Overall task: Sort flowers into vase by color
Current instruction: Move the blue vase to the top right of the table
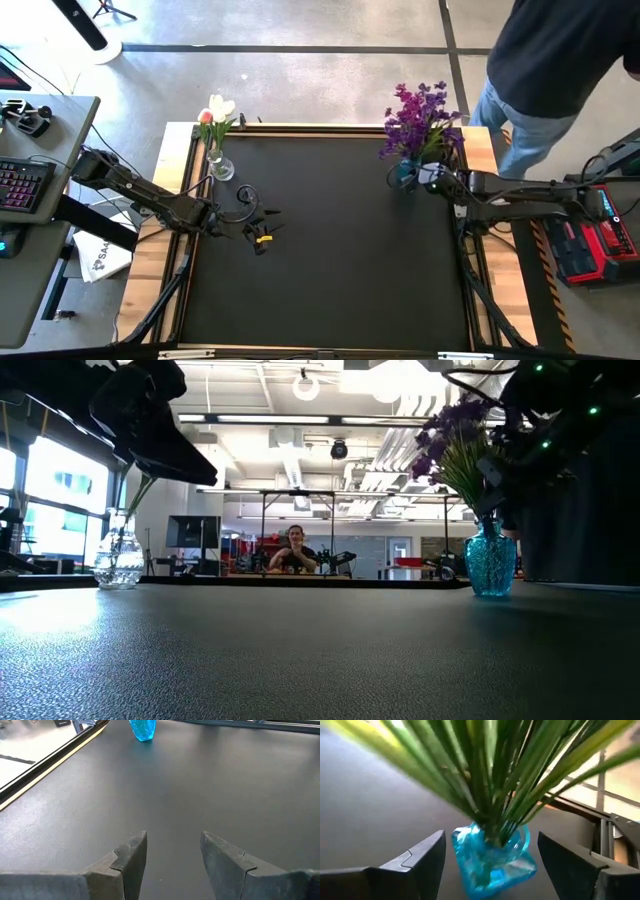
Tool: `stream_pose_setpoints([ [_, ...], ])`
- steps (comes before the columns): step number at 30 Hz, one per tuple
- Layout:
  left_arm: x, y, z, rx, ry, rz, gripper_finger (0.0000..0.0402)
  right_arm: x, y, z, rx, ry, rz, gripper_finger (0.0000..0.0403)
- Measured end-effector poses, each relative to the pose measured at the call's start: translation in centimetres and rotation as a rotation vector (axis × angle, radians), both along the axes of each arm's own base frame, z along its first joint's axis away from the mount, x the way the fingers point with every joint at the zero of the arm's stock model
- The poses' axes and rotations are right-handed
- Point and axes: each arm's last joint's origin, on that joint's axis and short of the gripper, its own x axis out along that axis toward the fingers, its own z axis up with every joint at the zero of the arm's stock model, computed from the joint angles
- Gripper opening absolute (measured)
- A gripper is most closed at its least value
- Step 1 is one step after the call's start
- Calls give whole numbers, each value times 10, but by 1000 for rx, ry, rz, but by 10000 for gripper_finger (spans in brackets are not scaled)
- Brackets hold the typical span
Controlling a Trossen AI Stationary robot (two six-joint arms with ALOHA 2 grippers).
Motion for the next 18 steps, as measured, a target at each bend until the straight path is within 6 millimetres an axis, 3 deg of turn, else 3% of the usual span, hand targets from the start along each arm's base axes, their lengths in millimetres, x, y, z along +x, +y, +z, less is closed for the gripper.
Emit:
stream_pose_setpoints([
  [8, 0, 0, 0, 0, 0, -1, 172, 12, -20, -5, -5, 46, 29, 251],
  [18, 0, 0, 0, 0, -1, 0, 172, 12, -25, -7, 26, 48, 42, 106],
])
